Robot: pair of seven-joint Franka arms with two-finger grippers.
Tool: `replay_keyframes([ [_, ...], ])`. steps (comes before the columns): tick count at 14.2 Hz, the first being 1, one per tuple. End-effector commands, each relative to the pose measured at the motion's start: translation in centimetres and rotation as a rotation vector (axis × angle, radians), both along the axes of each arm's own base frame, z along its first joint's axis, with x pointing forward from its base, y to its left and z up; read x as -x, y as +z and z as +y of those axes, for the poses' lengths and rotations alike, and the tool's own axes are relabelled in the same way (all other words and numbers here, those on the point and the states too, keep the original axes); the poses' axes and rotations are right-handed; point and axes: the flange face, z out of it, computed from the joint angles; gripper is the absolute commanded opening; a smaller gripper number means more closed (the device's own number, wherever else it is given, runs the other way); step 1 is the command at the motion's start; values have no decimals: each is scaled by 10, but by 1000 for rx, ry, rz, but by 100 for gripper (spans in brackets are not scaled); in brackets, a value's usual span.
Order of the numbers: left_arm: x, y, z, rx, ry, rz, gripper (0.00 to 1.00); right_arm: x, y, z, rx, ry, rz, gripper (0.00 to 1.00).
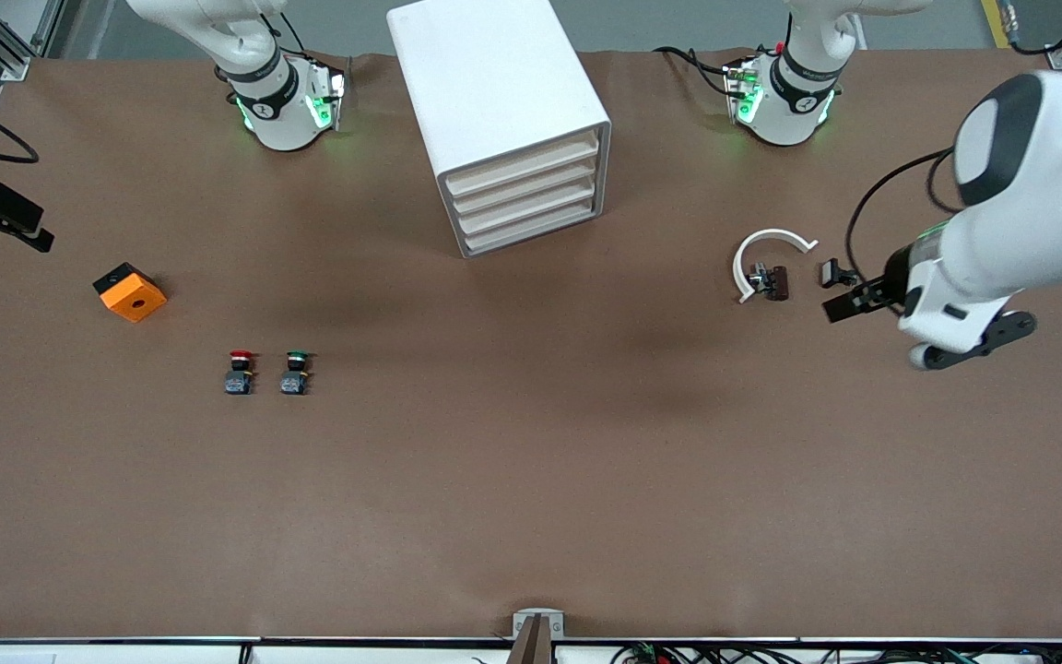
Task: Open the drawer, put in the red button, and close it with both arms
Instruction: 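Reach the right gripper to the button while the left gripper reaches the drawer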
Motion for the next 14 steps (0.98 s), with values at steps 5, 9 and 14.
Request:
replay_keyframes([
  [5, -8, -93, -88, 23, 306, 153, 100, -26, -51, 5, 10, 15, 88, 100],
  [9, 13, -154, -147, -69, 510, 281, 100, -53, -125, 2, 29, 11, 191, 100],
  [14, 33, -206, -195, -129, 884, 488, 100, -53, -230, -1, 27, 12, 149, 100],
])
